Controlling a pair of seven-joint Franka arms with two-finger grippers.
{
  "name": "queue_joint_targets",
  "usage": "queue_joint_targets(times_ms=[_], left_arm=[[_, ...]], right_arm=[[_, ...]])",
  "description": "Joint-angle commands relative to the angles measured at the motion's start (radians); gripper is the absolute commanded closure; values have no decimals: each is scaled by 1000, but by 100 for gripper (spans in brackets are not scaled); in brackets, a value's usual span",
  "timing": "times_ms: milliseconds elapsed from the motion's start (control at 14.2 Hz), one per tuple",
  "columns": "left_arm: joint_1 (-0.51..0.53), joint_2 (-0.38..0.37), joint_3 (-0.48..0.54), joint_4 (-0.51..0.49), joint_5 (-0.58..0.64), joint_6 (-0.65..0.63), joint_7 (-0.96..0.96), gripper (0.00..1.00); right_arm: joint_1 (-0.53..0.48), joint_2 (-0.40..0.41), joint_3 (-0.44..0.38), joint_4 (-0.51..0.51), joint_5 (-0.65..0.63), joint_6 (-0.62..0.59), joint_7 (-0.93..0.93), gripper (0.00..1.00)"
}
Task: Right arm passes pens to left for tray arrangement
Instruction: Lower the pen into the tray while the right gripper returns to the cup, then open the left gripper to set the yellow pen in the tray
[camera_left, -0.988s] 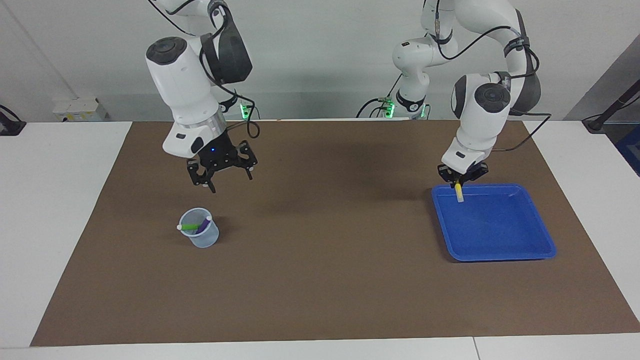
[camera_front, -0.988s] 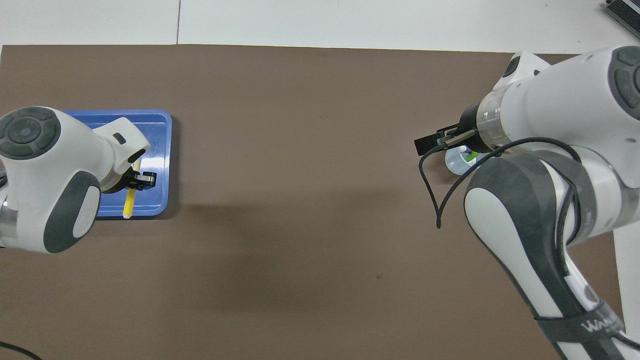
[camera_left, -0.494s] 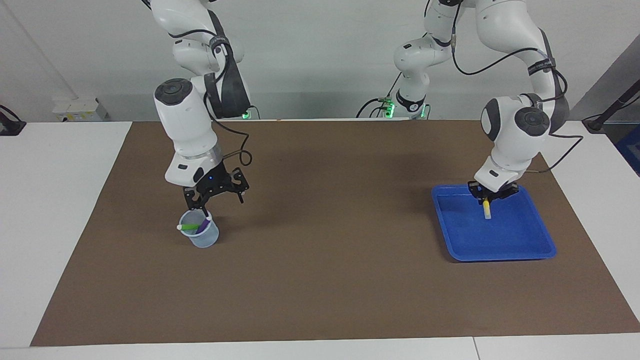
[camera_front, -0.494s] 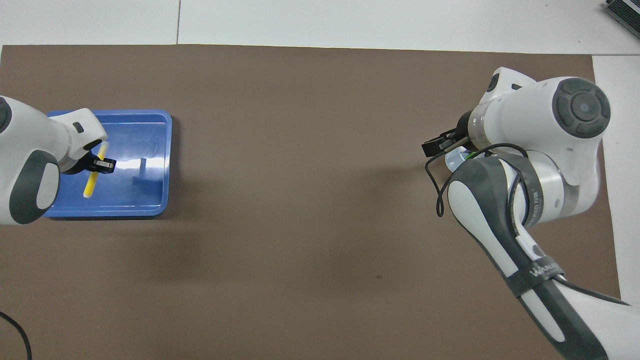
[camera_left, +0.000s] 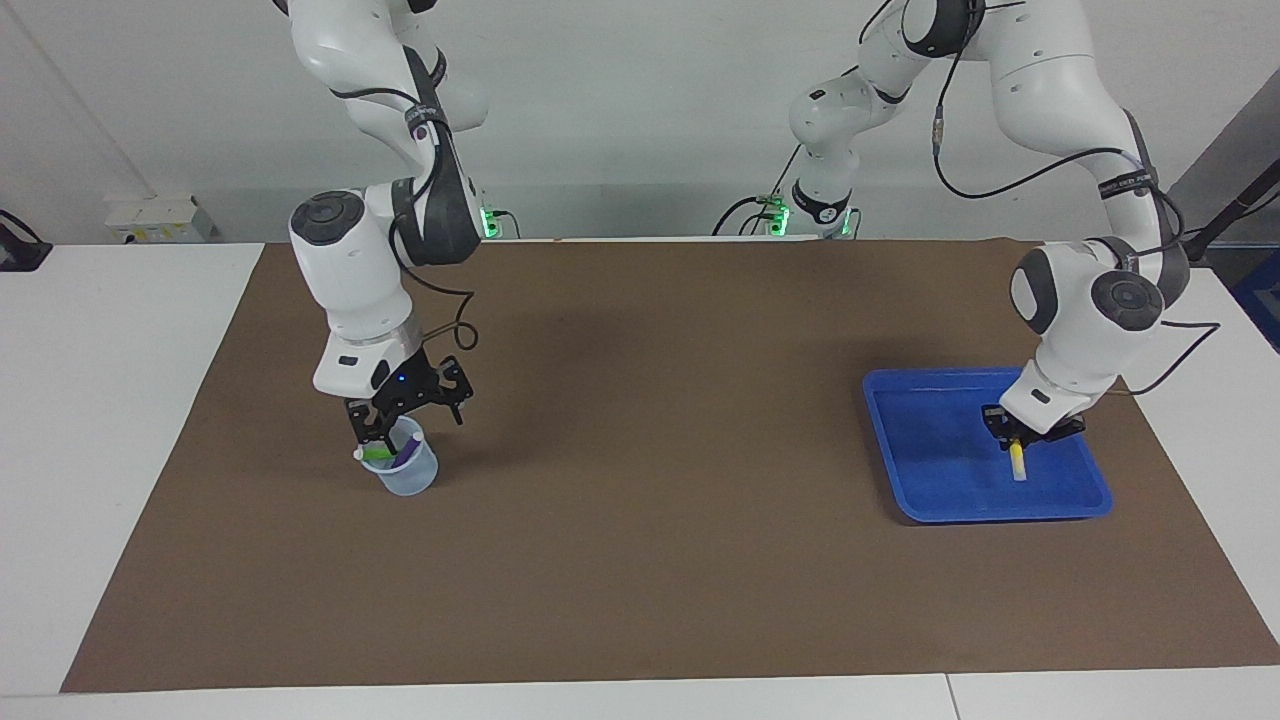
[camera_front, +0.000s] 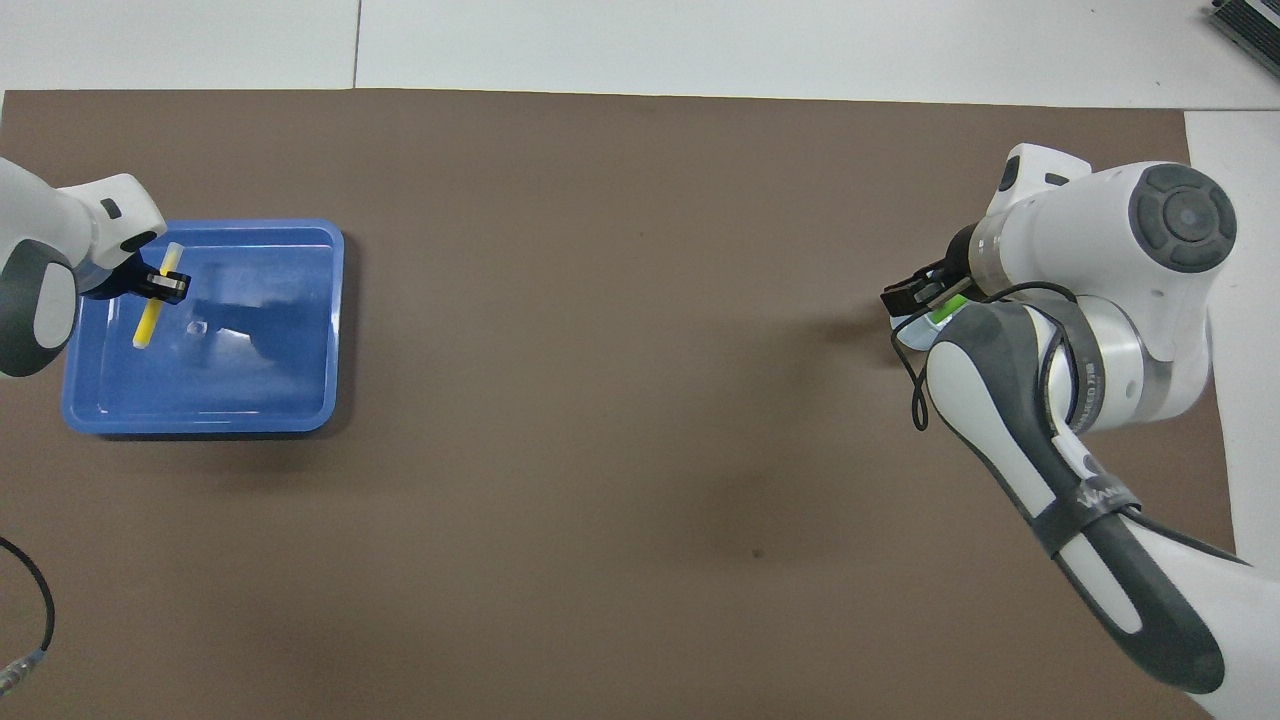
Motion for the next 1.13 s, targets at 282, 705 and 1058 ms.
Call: queue_joint_targets(times_ms=[282,705,1058], left_arm=[[70,14,-12,-17,9,55,9,100],[107,-6,-12,-75,-90,49,-27,100],[127,-20,-12,-112,-90,66,-35,100]], right_arm=[[-28,13,14,-51,-25,83,-15,30],[-28,13,14,-51,-25,81,-19,41],[-47,15,16,-43,-25,64,-61,60]])
